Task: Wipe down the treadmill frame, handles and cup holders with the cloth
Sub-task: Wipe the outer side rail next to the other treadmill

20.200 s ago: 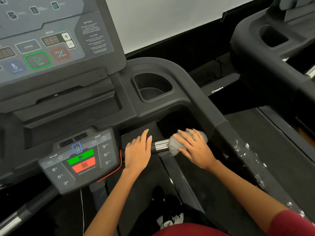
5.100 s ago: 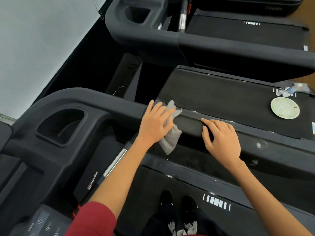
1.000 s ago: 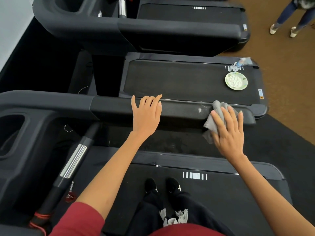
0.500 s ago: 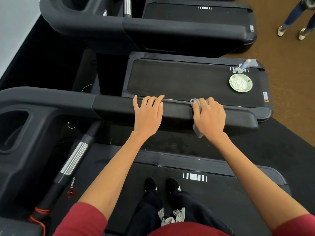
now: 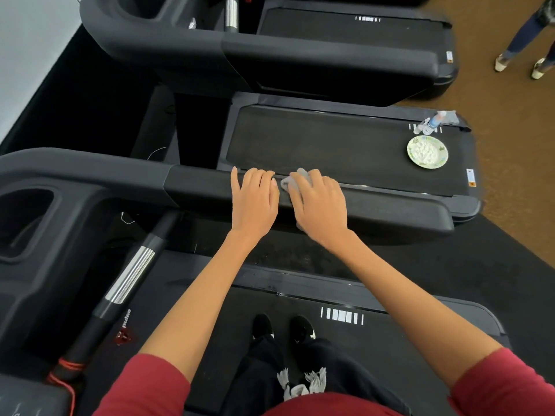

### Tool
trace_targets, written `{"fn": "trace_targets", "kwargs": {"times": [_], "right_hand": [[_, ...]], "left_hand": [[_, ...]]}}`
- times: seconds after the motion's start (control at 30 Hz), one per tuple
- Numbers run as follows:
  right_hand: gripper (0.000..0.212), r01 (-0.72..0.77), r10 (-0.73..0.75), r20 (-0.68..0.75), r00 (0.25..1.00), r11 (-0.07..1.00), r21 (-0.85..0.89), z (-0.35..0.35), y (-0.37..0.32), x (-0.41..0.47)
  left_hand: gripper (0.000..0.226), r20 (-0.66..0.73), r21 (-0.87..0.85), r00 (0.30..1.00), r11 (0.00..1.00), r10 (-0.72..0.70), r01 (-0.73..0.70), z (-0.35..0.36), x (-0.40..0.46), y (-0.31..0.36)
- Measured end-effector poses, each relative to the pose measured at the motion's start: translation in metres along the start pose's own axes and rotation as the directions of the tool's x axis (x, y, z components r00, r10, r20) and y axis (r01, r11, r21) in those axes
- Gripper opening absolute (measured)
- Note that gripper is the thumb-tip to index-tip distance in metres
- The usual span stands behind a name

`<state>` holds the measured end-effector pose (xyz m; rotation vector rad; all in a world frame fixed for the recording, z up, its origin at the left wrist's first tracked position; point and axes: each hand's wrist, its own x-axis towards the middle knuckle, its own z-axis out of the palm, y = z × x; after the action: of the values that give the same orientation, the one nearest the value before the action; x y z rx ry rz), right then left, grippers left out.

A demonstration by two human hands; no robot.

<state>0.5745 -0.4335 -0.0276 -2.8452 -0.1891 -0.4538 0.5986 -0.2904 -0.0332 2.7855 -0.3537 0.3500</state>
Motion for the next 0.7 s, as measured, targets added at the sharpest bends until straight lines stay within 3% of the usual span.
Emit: {"fn": "trace_targets", "kwargs": {"times": [0.17, 0.3, 0.5, 0.7], "right_hand": [[0.046, 0.293, -0.282, 0.102, 0.954, 0.95, -0.11, -0.01, 0.035, -0.032], [0.053, 0.341, -0.324, 0.107, 0.94, 0.906, -0.25, -0.015, 0.073, -0.063], [0.047, 0.285, -0.29, 0.032, 0.956, 0.907, -0.311, -0.035, 0.125, -0.096], [0.043, 0.05, -0.069, -0.105, 0.992, 0.983, -0.178, -0.048, 0.131, -0.093]], "left_hand": [[0.043, -0.004, -0.026, 1.0, 1.0, 0.016, -0.016, 0.0, -0.001, -0.002], [0.042, -0.004, -0.042, 1.0, 0.999, 0.015, -0.016, 0.001, -0.001, -0.004], [0.046, -0.002, -0.044, 1.0, 0.999, 0.012, -0.012, 0.001, 0.0, -0.003], [0.043, 0.004, -0.018, 0.999, 0.999, 0.045, -0.045, 0.001, -0.002, -0.003]]}}
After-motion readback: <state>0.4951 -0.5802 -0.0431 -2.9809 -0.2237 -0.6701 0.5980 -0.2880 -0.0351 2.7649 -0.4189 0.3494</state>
